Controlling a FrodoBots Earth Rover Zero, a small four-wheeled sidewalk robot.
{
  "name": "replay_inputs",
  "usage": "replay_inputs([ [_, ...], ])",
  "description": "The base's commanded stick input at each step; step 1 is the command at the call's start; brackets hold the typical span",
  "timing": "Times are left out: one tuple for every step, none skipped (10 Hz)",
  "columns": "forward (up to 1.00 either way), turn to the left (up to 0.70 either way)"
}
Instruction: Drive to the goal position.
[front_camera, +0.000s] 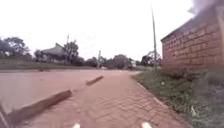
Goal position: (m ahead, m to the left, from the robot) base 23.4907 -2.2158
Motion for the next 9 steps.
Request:
replay_inputs([
  [0.50, 0.08],
  [0.50, 0.11],
  [0.50, 0.00],
  [0.50, 0.00],
  [0.50, 0.00],
  [0.50, 0.00],
  [0.50, 0.00],
  [0.50, 0.00],
  [0.50, 0.00],
])
